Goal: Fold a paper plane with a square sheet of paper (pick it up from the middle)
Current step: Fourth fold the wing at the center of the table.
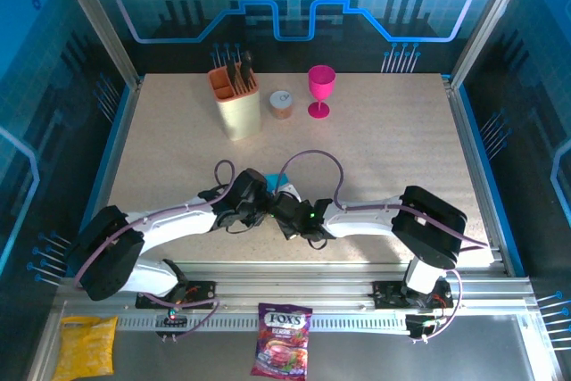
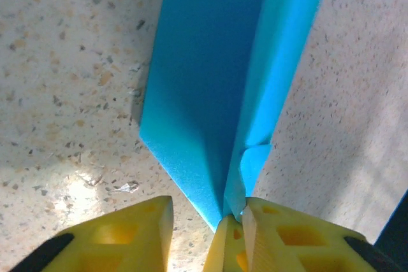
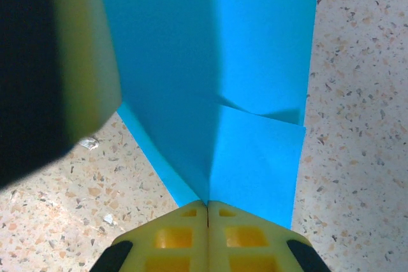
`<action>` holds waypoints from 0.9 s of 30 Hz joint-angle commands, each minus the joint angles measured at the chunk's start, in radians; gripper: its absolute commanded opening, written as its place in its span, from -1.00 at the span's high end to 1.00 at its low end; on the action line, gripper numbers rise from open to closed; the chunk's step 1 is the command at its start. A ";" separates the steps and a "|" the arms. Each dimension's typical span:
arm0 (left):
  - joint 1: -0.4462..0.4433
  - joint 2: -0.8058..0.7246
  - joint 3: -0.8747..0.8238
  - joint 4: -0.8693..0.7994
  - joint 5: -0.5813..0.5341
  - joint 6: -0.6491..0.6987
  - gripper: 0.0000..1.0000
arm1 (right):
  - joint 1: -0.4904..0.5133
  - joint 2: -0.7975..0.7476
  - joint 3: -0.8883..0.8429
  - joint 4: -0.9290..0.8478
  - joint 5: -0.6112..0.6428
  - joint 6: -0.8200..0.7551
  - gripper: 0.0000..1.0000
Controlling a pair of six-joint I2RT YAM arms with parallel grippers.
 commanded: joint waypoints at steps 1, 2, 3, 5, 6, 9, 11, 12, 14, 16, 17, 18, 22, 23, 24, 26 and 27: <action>0.040 -0.042 0.031 -0.050 -0.010 0.089 0.05 | -0.007 -0.012 -0.011 0.006 -0.017 -0.017 1.00; 0.054 -0.050 0.030 -0.057 -0.006 0.109 0.00 | -0.011 -0.018 -0.019 0.017 -0.032 -0.023 1.00; 0.069 -0.059 0.025 -0.054 0.001 0.136 -0.08 | -0.017 -0.027 -0.027 0.031 -0.050 -0.031 1.00; 0.099 -0.071 0.027 -0.057 0.021 0.189 -0.14 | -0.027 -0.044 -0.048 0.056 -0.087 -0.047 1.00; 0.110 -0.075 0.028 -0.053 0.031 0.222 -0.15 | -0.035 -0.053 -0.061 0.068 -0.110 -0.055 1.00; 0.135 -0.067 0.050 -0.057 0.088 0.302 -0.21 | -0.055 -0.073 -0.089 0.104 -0.175 -0.074 1.00; 0.141 -0.049 0.074 -0.065 0.125 0.342 -0.24 | -0.067 -0.082 -0.102 0.121 -0.210 -0.083 1.00; 0.142 -0.038 0.086 -0.067 0.145 0.360 -0.24 | -0.073 -0.085 -0.109 0.129 -0.225 -0.086 1.00; 0.141 -0.010 0.107 -0.075 0.176 0.380 -0.26 | -0.081 -0.087 -0.115 0.138 -0.249 -0.091 1.00; 0.141 0.021 0.121 -0.071 0.203 0.388 -0.28 | -0.088 -0.087 -0.116 0.142 -0.263 -0.093 1.00; 0.141 0.034 0.122 -0.069 0.213 0.386 -0.28 | -0.090 -0.088 -0.118 0.142 -0.267 -0.092 1.00; 0.141 0.048 0.123 -0.059 0.225 0.381 -0.28 | -0.093 -0.091 -0.119 0.145 -0.272 -0.091 1.00; 0.140 0.091 0.114 -0.036 0.251 0.358 -0.27 | -0.102 -0.103 -0.128 0.156 -0.282 -0.083 1.00; 0.141 0.098 0.109 -0.025 0.257 0.351 -0.27 | -0.106 -0.107 -0.130 0.158 -0.283 -0.081 1.00; 0.140 0.103 0.107 -0.018 0.263 0.347 -0.26 | -0.108 -0.108 -0.130 0.157 -0.286 -0.079 1.00; 0.139 0.114 0.098 -0.005 0.271 0.336 -0.25 | -0.110 -0.109 -0.132 0.157 -0.287 -0.078 1.00; 0.140 0.117 0.094 0.000 0.274 0.330 -0.23 | -0.113 -0.110 -0.131 0.157 -0.288 -0.075 1.00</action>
